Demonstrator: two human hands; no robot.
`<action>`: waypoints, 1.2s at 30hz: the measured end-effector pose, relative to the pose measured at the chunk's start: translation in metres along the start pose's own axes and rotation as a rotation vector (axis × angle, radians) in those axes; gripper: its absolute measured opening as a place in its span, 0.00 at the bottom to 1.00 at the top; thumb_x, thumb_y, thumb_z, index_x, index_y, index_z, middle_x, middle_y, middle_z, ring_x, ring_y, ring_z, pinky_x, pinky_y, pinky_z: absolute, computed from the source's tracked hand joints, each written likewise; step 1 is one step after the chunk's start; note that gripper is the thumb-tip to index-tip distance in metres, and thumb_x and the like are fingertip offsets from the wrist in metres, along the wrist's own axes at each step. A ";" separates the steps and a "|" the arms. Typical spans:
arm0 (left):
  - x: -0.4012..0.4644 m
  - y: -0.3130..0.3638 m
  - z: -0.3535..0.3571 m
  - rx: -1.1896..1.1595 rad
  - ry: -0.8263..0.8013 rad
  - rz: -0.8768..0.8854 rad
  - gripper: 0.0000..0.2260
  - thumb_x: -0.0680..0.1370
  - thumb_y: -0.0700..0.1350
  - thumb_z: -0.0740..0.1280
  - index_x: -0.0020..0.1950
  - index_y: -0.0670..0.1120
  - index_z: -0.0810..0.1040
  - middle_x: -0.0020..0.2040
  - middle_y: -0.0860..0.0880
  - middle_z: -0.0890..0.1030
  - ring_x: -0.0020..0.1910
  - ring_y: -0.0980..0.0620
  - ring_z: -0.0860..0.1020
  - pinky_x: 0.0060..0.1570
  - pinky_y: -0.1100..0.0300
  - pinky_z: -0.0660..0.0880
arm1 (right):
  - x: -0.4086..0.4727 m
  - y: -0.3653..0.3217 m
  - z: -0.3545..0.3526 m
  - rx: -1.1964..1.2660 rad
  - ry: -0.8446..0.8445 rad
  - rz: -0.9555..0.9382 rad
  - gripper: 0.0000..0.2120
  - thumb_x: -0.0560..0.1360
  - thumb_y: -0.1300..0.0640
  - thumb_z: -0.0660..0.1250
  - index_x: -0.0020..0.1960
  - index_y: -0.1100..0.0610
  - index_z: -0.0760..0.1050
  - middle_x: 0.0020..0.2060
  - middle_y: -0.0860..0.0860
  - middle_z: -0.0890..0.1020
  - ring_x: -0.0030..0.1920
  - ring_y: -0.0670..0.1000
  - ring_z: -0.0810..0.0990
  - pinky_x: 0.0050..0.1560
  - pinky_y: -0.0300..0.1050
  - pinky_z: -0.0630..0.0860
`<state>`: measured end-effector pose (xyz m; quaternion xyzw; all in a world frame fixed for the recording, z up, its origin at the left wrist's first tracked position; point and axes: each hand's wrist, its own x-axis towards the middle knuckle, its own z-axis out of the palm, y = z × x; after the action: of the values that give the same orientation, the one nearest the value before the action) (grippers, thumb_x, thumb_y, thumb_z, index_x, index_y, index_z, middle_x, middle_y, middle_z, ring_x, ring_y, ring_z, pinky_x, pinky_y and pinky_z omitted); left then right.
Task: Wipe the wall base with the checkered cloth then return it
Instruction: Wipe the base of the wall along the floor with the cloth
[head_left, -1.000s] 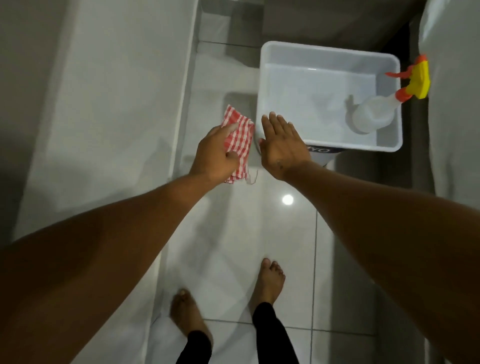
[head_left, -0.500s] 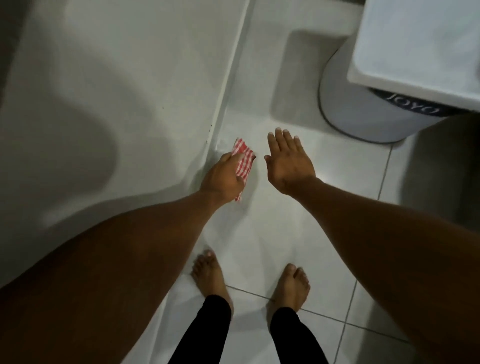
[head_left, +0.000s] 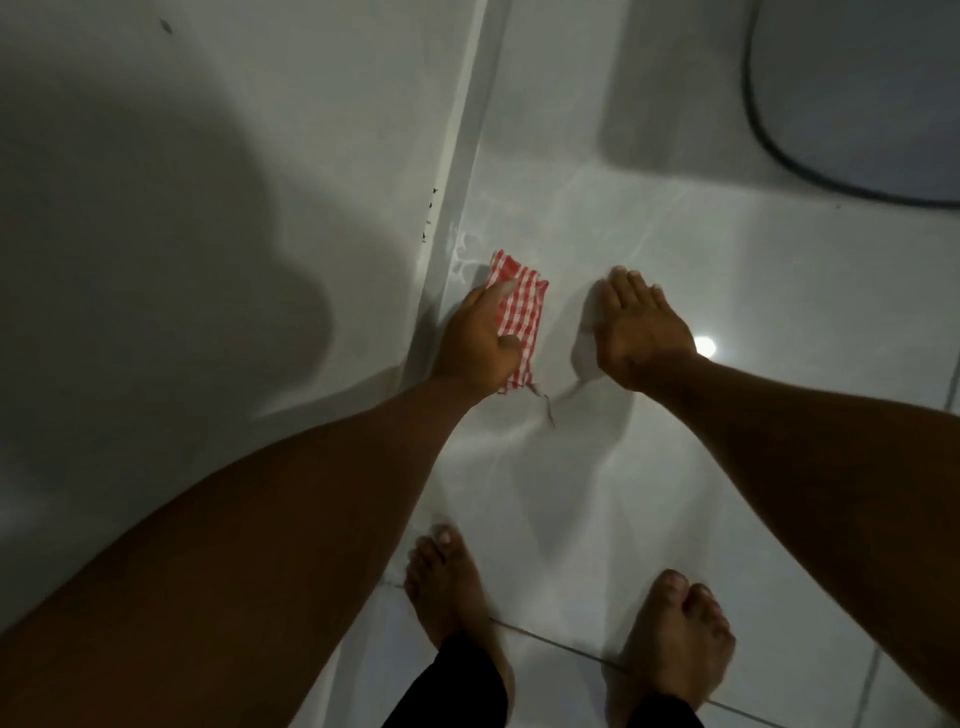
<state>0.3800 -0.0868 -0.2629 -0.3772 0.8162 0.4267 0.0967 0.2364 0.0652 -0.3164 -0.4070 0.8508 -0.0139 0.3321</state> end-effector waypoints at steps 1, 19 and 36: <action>0.002 -0.004 0.001 0.001 0.010 0.005 0.27 0.77 0.34 0.66 0.76 0.47 0.68 0.74 0.44 0.71 0.73 0.42 0.70 0.69 0.45 0.73 | 0.002 0.000 0.002 0.010 0.008 0.000 0.30 0.85 0.52 0.47 0.83 0.63 0.47 0.83 0.62 0.47 0.83 0.61 0.45 0.81 0.56 0.44; 0.028 -0.043 0.043 0.696 0.167 0.233 0.36 0.81 0.60 0.53 0.81 0.39 0.50 0.82 0.38 0.51 0.81 0.40 0.48 0.80 0.46 0.46 | 0.030 -0.002 0.059 -0.055 0.293 0.044 0.38 0.82 0.37 0.38 0.83 0.61 0.39 0.82 0.61 0.41 0.82 0.60 0.37 0.80 0.57 0.36; 0.089 -0.065 0.033 0.847 0.294 0.378 0.31 0.82 0.56 0.52 0.80 0.40 0.53 0.80 0.36 0.57 0.80 0.36 0.53 0.79 0.41 0.53 | 0.040 0.008 0.075 -0.045 0.472 0.000 0.36 0.83 0.39 0.44 0.83 0.59 0.46 0.83 0.60 0.48 0.83 0.58 0.42 0.81 0.57 0.40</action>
<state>0.3583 -0.1320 -0.3666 -0.2060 0.9774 0.0091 0.0461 0.2562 0.0608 -0.3989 -0.3999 0.9049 -0.0898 0.1149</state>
